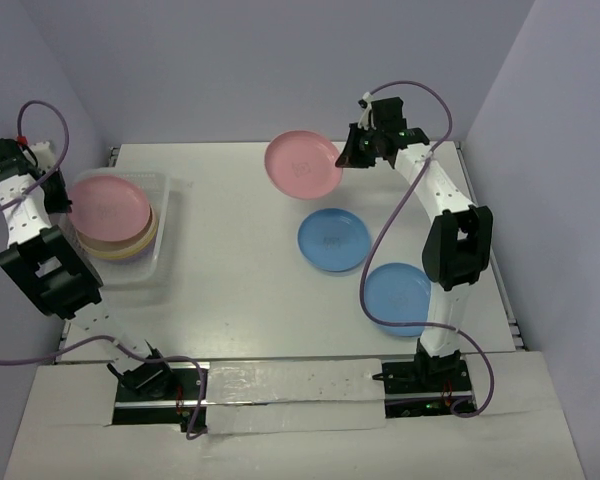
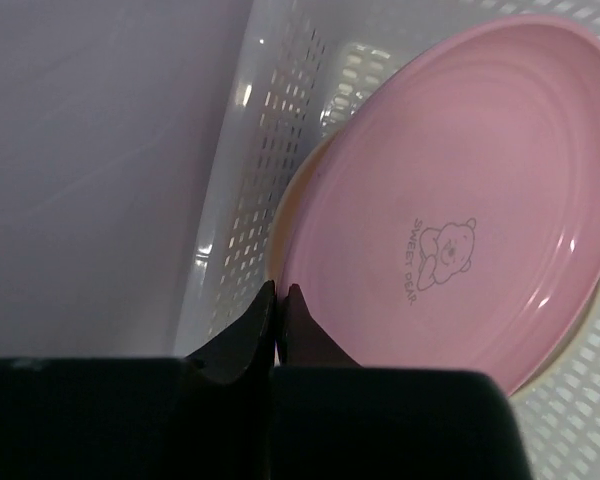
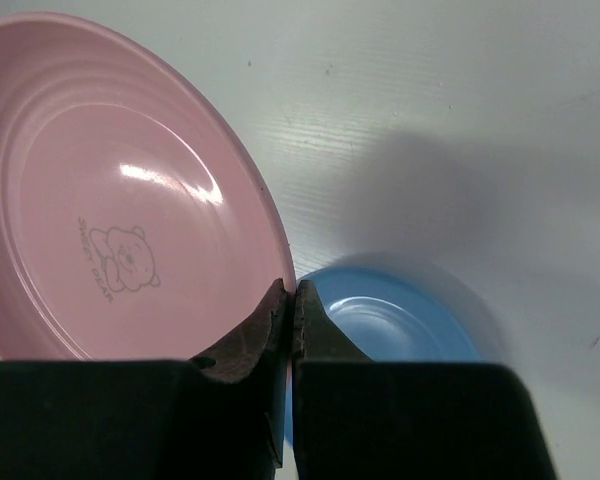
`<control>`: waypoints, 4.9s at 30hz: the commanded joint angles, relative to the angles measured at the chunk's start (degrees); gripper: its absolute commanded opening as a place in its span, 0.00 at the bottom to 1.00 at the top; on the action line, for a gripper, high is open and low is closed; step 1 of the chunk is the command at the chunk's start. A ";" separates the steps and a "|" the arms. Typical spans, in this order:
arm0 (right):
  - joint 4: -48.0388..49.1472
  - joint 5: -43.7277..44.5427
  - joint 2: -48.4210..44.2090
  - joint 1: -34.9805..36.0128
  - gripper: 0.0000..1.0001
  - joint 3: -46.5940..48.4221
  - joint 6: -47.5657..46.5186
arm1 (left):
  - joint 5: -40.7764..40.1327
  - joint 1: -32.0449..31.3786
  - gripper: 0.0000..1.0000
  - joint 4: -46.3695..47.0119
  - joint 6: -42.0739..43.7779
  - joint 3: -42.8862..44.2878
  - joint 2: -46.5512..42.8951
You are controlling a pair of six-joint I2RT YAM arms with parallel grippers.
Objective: Place the plates into the plastic bin on the countertop
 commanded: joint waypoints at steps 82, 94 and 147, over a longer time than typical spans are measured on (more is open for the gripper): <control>-3.35 3.90 -10.78 8.21 0.92 -11.32 -10.72 | 4.56 -3.11 0.00 1.94 -3.91 -6.15 -12.09; -1.86 5.59 -10.69 -2.08 0.87 -18.88 -16.66 | -4.57 -0.78 0.19 9.73 -3.24 -8.22 -4.58; -5.10 0.11 -9.27 9.49 0.00 -16.11 -20.77 | 12.63 -47.41 0.99 6.64 -6.60 -21.90 -26.96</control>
